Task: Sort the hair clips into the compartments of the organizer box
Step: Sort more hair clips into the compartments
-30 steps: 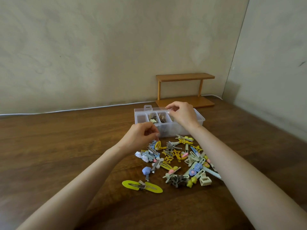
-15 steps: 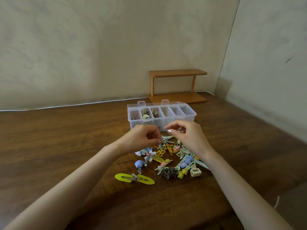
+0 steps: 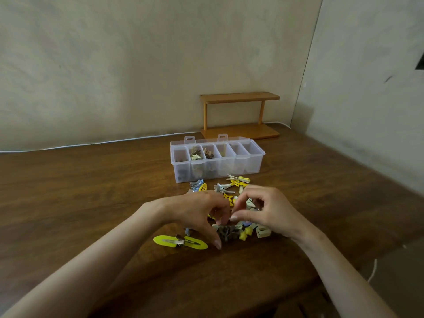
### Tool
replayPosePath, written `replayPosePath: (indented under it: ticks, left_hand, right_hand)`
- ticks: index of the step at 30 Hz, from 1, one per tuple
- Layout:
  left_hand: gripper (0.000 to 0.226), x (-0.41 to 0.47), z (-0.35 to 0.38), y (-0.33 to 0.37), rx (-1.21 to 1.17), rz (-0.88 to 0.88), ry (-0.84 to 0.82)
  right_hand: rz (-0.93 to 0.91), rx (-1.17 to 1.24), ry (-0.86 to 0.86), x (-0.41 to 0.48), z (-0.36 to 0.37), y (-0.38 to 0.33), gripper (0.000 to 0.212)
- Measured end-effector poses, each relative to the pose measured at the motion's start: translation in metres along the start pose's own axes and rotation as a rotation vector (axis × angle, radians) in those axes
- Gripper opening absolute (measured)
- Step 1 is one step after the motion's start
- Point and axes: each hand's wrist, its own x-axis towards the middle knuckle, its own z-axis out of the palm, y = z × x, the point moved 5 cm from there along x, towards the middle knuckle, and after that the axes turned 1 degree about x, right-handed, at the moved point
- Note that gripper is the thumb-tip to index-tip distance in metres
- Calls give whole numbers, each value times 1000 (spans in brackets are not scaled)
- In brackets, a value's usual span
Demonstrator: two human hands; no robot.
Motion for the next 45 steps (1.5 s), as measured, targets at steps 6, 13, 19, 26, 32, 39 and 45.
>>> replayPosePath:
  ticks: [6,13,19,26,32,39,45]
  left_hand:
    - [27,2,-5,-6,-7,34,42]
    - [18,-5,-15,-29,-250,-30,111]
    - [13,-4,-19,-52,-249,-141,264]
    - [14,-5,-24,-63,-168,-205,355]
    - [21,-2,-20,-62,-162,-214,387]
    - [16,-1,-20,-57,-136,-183,370]
    - [15,-7,-31,-59,-239,-191,478]
  right_hand:
    - [-19,-167,-192,-2,12,10,27]
    - [-68,-221,-163,2,18,13,20]
    - [-13,-301,-62,25,15,17,10]
    - [110,-304,-35,57,15,27,13]
    - [102,-336,33,62,17,30,10]
    - [145,-164,155,58,5,42,14]
    - [107,-154,129,54,5,41,11]
